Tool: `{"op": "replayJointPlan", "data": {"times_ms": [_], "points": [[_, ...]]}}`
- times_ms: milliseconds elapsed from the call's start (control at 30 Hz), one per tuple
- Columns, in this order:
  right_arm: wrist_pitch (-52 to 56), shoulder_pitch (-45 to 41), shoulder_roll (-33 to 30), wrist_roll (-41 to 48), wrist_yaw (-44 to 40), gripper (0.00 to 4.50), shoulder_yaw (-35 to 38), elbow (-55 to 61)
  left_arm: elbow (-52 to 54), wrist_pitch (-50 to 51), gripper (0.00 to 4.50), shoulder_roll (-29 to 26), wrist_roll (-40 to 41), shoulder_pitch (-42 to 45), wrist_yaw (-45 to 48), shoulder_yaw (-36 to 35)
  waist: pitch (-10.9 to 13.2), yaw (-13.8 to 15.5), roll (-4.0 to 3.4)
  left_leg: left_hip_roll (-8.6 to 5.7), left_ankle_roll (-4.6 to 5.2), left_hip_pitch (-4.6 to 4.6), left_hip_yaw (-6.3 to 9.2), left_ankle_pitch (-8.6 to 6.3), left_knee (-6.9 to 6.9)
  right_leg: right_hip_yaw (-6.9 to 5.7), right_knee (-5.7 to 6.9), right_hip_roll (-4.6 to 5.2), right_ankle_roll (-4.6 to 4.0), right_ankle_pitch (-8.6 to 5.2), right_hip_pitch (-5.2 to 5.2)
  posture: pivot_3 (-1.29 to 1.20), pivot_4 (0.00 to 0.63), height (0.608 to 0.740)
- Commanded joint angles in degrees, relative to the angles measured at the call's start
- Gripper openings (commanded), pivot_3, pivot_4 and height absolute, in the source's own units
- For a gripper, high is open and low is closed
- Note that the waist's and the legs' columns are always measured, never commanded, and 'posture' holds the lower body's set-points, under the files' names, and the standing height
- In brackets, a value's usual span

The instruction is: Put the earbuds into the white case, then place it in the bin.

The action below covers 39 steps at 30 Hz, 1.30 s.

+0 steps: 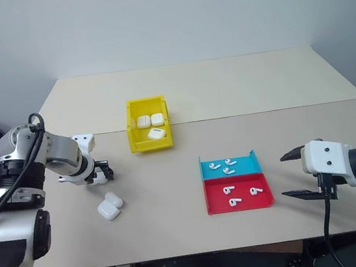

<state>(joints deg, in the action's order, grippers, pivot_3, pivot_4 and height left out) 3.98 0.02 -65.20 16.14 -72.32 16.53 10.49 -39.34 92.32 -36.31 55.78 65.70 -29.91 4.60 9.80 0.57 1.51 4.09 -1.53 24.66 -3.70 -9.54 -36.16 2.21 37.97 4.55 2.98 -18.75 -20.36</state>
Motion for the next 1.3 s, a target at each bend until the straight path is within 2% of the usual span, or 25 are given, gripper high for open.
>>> {"op": "replayJointPlan", "data": {"times_ms": [33,333,433,533,567,800,967,1033,1167,1233,1300], "points": [[0.0,0.2,-0.7,0.1,0.4,4.46,2.2,1.2,1.4,0.2,4.5,0.4,-5.2,1.2,3.6,-0.6,0.0,0.0,0.0,0.0,0.0,0.0,0.0,0.0,0.0,0.0,0.0,0.0,0.0,0.0,0.0,0.0,0.15,0.74],[-0.2,0.5,-0.8,-0.8,0.7,4.46,1.7,1.1,0.4,0.2,4.5,2.1,-14.6,2.4,11.4,-1.9,0.0,0.0,0.0,0.0,0.01,0.0,0.01,0.01,-0.03,-0.02,0.05,0.0,0.01,0.0,0.01,0.0,0.15,0.74],[-0.2,0.7,-0.8,-0.9,0.7,4.5,1.8,1.2,0.1,0.2,3.84,2.4,-15.7,2.5,13.9,-1.2,0.0,0.0,0.0,0.0,0.01,0.0,0.01,0.01,-0.01,-0.02,0.04,0.0,0.01,0.0,0.0,0.0,0.15,0.74],[-0.1,0.6,-0.7,-1.1,0.7,4.5,1.8,1.2,-1.4,0.2,2.88,2.6,-16.4,2.8,15.8,-1.4,0.0,-0.1,0.0,0.0,0.01,0.0,0.01,0.01,-0.02,-0.02,0.05,0.0,0.01,0.0,0.0,0.0,0.15,0.74],[-0.2,0.7,-0.7,-1.3,0.8,4.5,1.7,1.1,-1.3,0.2,2.76,2.5,-16.4,2.8,16.5,-1.1,0.0,-0.1,0.0,0.0,0.01,0.0,0.01,0.01,-0.02,-0.02,0.05,0.0,0.01,0.0,0.0,0.0,0.15,0.74],[-0.4,0.0,-0.6,-1.5,1.0,4.5,1.3,0.8,3.5,0.2,2.76,1.7,-18.5,2.2,18.8,0.4,0.0,-0.1,0.01,0.0,0.02,0.0,0.01,0.0,-0.02,-0.02,0.05,0.0,0.01,-0.01,0.0,0.0,0.15,0.74],[-1.1,-1.3,-1.5,-0.2,-0.9,4.5,1.8,0.3,17.3,0.2,2.76,-1.7,-15.1,0.7,21.1,3.8,0.0,-0.1,0.04,0.0,0.0,0.08,0.02,0.01,-0.01,-0.01,0.04,0.0,0.01,-0.01,-0.07,0.0,0.15,0.74],[2.5,-2.6,-2.7,2.1,-2.6,4.5,1.7,1.2,22.3,0.2,2.76,-3.2,-11.2,0.2,21.7,3.6,0.0,-0.2,0.04,0.0,0.0,0.08,0.02,0.01,-0.01,0.01,0.05,0.0,0.01,-0.01,-0.08,0.0,0.15,0.74],[7.7,-7.1,-5.0,3.5,-3.6,4.5,-0.4,3.0,43.3,0.2,2.76,-4.6,-4.9,-5.8,27.0,-1.4,0.0,-0.4,0.02,0.02,0.0,0.07,0.01,0.01,0.0,0.03,0.06,0.01,0.01,-0.01,-0.08,0.0,0.15,0.74],[9.8,-10.3,-6.5,2.7,-3.7,4.5,-2.8,3.7,53.6,-7.0,2.76,-0.5,-5.2,-12.2,27.0,-8.1,0.0,-0.3,0.01,0.02,0.0,0.07,0.04,0.01,-0.01,0.0,0.06,0.02,0.01,-0.01,-0.06,0.0,0.15,0.74],[12.6,-13.8,-7.9,2.3,-3.8,4.5,-5.6,4.8,62.2,-17.9,2.76,1.0,-8.9,-19.2,29.6,-8.8,0.0,-0.5,-0.03,0.02,0.0,0.01,-0.02,0.01,-0.01,0.05,0.06,0.07,0.01,0.0,-0.01,0.0,0.15,0.74]]}}
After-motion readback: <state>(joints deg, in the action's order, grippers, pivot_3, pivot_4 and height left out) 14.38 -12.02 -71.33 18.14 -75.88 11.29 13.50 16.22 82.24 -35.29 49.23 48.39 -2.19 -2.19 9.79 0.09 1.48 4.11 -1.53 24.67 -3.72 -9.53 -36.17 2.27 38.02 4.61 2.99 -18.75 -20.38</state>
